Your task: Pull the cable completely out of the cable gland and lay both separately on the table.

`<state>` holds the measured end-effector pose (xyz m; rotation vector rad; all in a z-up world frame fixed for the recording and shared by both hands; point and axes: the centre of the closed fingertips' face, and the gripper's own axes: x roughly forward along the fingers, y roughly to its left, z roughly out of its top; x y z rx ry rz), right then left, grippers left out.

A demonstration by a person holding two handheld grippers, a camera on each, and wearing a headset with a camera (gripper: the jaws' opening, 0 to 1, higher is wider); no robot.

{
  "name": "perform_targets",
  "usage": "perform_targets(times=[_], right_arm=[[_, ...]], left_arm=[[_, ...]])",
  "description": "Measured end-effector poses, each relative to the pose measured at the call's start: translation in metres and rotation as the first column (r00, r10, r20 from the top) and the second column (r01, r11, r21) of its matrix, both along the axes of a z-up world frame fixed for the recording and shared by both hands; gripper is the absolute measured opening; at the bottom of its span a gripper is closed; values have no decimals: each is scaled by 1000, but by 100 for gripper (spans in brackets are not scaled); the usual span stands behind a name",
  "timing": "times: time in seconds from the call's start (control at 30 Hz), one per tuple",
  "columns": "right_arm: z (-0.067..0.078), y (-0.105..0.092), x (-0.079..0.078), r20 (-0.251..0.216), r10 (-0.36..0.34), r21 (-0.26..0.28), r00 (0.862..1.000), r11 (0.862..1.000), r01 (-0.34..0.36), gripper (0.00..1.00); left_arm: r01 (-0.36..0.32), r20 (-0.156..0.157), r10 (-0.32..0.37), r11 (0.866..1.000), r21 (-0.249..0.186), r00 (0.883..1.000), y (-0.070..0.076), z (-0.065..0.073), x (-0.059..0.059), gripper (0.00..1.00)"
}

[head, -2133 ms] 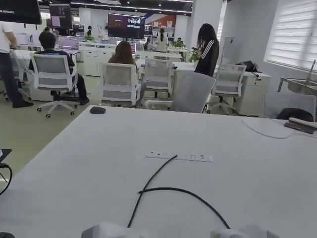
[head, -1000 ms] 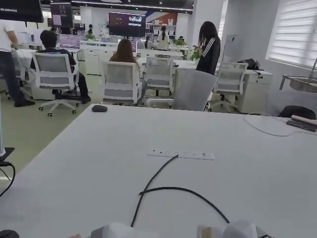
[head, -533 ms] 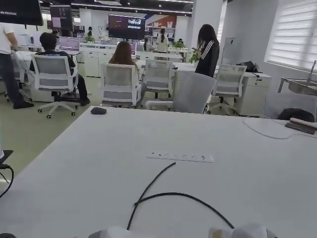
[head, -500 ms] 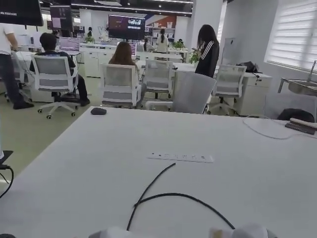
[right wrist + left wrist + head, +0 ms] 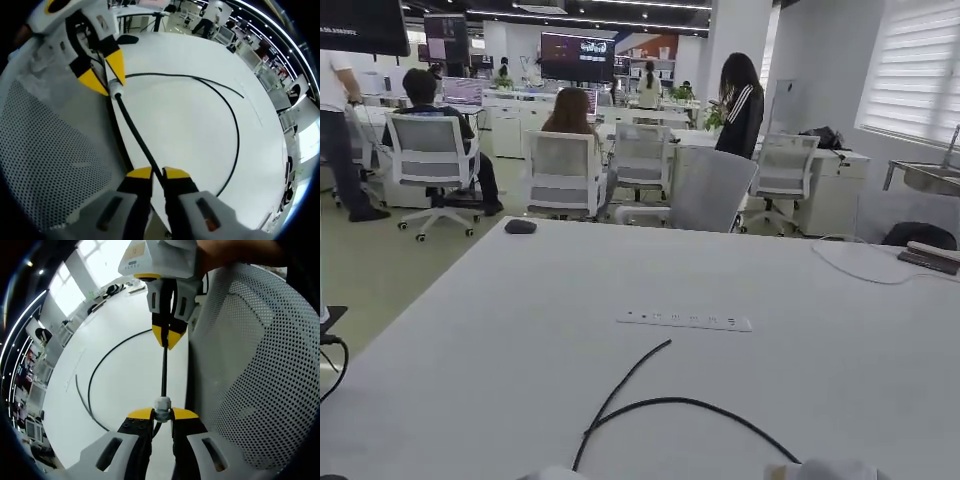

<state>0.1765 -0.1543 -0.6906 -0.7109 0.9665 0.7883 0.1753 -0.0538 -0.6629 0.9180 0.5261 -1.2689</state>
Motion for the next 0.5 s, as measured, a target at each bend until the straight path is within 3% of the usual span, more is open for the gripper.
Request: perform_targets(times=[0.13, 0.23, 0.3, 0.5], right_arm=[[3, 4, 2, 4, 14, 4, 1000, 1000, -14, 17], [12, 29, -1, 7, 23, 115, 1000, 993, -24, 17], [19, 42, -2, 24, 48, 149, 999, 988, -51, 17], [25, 79, -5, 98, 174, 159, 980, 969, -188, 17]], left_arm=[[-2, 4, 2, 1000, 11, 1000, 2, -1, 1, 14], [-4, 2, 4, 1000, 10, 1000, 2, -2, 1, 14], [-5, 1, 5, 1000, 7, 1000, 1, -1, 1, 14], [-3, 7, 3, 1000, 8, 1000, -1, -1, 1, 14]])
